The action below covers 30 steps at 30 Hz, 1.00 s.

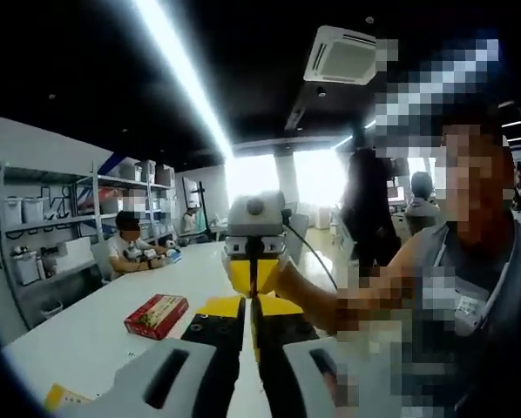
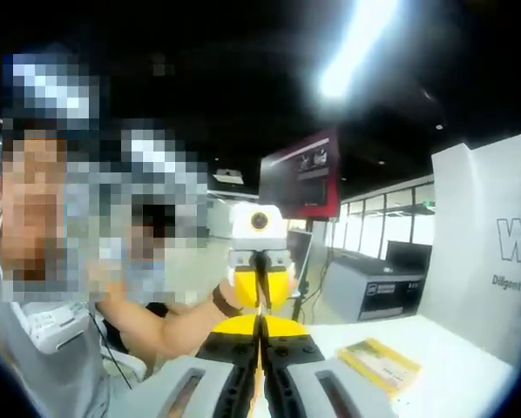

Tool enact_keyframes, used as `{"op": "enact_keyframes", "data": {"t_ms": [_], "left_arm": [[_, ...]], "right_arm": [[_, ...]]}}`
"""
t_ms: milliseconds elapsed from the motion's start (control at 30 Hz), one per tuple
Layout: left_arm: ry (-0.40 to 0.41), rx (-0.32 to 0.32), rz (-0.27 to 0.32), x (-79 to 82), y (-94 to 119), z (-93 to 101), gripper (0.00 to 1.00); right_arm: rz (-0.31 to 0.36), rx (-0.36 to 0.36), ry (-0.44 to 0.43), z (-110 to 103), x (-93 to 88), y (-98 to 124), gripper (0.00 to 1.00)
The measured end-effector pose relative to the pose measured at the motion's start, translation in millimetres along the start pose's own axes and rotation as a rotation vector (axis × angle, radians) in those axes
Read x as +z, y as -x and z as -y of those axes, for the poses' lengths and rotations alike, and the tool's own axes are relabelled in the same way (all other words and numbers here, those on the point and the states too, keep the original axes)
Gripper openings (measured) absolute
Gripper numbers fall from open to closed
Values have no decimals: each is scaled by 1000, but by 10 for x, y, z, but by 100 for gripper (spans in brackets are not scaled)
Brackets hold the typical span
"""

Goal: Tear open the coffee pouch, take out the coffee, and pour the coffee from the pouch into the cup

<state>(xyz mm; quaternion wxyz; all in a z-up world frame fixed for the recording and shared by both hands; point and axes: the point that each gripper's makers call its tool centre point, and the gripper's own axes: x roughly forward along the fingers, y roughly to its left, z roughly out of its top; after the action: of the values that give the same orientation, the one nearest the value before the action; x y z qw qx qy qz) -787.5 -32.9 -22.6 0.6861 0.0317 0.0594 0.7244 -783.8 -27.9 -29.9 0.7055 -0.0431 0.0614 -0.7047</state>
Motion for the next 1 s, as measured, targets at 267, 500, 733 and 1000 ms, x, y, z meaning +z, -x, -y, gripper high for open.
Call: {"op": "enact_keyframes", "data": {"t_ms": [267,500,733,1000], "left_arm": [[2,8,-9,-72,-8,-15,8],[-11,-5,-22,-88,-38,47,7],[-26,-14,-20,-83,-27,98,4],[-72,-41,23,27,-30,198,2]], "right_arm": [[-3,-2,-6,52,-41,-30,2],[-10,8,5,7,-54,-79,2],[-19,16,17,-23,-40,-104,2],[42,98,-65,-140,62,-70,2]]}}
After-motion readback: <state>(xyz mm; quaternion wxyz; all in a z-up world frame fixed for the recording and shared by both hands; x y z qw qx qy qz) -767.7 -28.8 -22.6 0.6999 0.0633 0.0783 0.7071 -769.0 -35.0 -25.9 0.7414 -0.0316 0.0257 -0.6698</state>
